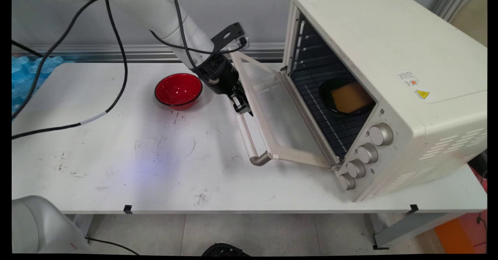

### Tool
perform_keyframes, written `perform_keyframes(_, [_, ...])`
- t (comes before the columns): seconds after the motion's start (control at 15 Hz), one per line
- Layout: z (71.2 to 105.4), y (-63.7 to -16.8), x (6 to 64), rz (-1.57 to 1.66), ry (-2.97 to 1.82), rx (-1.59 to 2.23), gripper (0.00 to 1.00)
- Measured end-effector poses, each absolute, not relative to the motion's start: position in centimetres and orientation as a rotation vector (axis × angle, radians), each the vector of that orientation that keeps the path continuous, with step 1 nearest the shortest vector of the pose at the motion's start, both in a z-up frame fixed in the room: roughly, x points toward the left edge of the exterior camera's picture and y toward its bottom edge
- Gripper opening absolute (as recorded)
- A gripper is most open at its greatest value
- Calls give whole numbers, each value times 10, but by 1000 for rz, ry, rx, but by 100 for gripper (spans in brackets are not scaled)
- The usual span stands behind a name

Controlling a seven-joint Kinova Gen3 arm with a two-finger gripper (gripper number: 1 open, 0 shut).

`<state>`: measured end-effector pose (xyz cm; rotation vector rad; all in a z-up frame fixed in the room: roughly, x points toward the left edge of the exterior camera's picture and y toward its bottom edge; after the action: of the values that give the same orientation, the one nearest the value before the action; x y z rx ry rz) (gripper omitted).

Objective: Open the oven

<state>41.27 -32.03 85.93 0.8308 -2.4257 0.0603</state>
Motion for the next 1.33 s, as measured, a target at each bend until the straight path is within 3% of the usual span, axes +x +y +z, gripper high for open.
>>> perform_keyframes(1.33, [816, -301, 439, 114, -2395, 829, 0])
